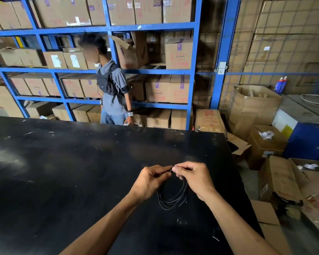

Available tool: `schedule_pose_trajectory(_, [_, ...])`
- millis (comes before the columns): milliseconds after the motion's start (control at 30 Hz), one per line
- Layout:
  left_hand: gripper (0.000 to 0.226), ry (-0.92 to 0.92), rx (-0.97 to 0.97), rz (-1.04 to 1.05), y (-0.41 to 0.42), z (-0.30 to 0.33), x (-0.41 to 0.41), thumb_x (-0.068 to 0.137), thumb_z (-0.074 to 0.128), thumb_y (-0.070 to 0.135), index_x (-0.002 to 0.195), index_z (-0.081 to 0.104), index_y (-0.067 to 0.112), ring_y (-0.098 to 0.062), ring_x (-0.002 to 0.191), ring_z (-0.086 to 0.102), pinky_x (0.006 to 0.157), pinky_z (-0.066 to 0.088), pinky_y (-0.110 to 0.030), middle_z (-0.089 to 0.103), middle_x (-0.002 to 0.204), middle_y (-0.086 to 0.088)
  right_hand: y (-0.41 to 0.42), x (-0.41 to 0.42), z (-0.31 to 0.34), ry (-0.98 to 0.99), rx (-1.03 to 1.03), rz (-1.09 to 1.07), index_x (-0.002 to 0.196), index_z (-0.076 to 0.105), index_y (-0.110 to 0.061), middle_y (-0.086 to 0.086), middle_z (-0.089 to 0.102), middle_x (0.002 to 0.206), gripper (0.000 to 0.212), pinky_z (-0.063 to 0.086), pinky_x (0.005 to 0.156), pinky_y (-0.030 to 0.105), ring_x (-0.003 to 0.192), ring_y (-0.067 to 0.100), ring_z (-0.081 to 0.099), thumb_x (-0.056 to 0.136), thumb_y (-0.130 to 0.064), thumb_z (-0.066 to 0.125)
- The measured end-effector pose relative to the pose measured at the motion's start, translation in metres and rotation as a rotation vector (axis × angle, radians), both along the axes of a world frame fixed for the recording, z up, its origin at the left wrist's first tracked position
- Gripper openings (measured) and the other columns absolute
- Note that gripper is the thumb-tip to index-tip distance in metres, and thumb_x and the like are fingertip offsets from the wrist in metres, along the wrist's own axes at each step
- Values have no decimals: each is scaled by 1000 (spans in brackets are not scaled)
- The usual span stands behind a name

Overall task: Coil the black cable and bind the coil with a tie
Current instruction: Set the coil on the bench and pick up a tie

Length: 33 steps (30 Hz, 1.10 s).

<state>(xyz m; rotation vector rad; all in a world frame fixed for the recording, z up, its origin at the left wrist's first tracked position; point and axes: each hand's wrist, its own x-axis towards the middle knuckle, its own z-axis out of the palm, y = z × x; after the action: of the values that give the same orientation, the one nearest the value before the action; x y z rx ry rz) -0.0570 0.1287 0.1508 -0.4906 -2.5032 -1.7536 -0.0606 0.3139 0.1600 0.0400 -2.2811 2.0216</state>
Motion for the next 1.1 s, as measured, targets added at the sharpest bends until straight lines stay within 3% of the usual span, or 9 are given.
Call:
schedule_pose_trajectory(100, [20, -80, 68, 63, 4, -7, -1, 92, 71, 13, 110, 79, 16, -9, 84, 67, 73, 49, -17, 76, 94, -2, 0, 0, -8, -51, 27, 22, 83, 82, -19, 6, 77, 71, 21, 58, 65, 18, 67, 11, 71, 91, -3, 73])
schedule_pose_trajectory(233, [17, -253, 178, 51, 2, -15, -6, 88, 76, 15, 103, 81, 20, -10, 90, 72, 84, 53, -22, 81, 97, -4, 4, 1, -15, -71, 72, 60, 87, 81, -24, 11, 80, 80, 30, 58, 74, 20, 70, 12, 72, 90, 3, 70])
schedule_pose_trajectory(333, [19, -363, 280, 39, -1, -22, -10, 84, 78, 13, 103, 80, 10, -18, 101, 74, 93, 54, -25, 80, 100, -7, 6, -3, -19, -104, 38, 66, 92, 80, -14, 8, 78, 70, 24, 57, 70, 19, 62, 12, 70, 86, 8, 74])
schedule_pose_trajectory(433, [15, -424, 316, 103, 3, -35, -13, 83, 78, 7, 97, 81, 11, -13, 87, 75, 85, 56, -23, 81, 92, -6, 7, -6, -29, -115, 66, 57, 96, 76, 2, 6, 74, 63, 15, 54, 66, 16, 56, 11, 67, 83, 10, 77])
schedule_pose_trajectory(533, [14, -481, 350, 201, 14, -49, -14, 82, 77, 3, 94, 81, 7, -12, 76, 75, 68, 56, -17, 81, 86, -8, 12, -8, -43, -165, 86, 62, 96, 79, -1, 22, 78, 80, 13, 57, 77, 26, 69, 18, 71, 83, 4, 79])
schedule_pose_trajectory(733, [11, -605, 372, 289, 32, -92, -21, 80, 79, 5, 87, 82, 12, -17, 78, 77, 67, 59, -21, 81, 84, -6, 57, -14, -86, -396, 58, 60, 99, 81, -16, 8, 81, 97, 10, 62, 90, 33, 96, 19, 77, 92, -20, 76])
schedule_pose_trajectory(900, [14, -709, 328, 302, 44, -126, -22, 79, 80, 4, 80, 82, 17, -15, 75, 77, 64, 58, -19, 81, 79, -4, 118, 3, -136, -565, 474, -20, 96, 81, -22, -9, 75, 87, 9, 54, 87, 26, 97, 14, 72, 88, -21, 75])
schedule_pose_trajectory(1000, [12, -746, 302, 301, 54, -139, -22, 80, 79, 2, 86, 82, 12, -12, 72, 75, 63, 58, -18, 80, 77, -3, 137, 19, -170, -686, 735, 21, 118, 74, -20, 0, 71, 112, 31, 50, 92, 27, 114, 21, 67, 87, -17, 75])
schedule_pose_trajectory(1100, [12, -770, 271, 300, 62, -147, -22, 81, 78, 2, 91, 81, 9, -10, 70, 73, 69, 60, -18, 80, 80, -5, 144, 31, -195, -741, 820, 45, 135, 63, -23, 9, 59, 133, 50, 51, 102, 35, 119, 26, 62, 87, -21, 76])
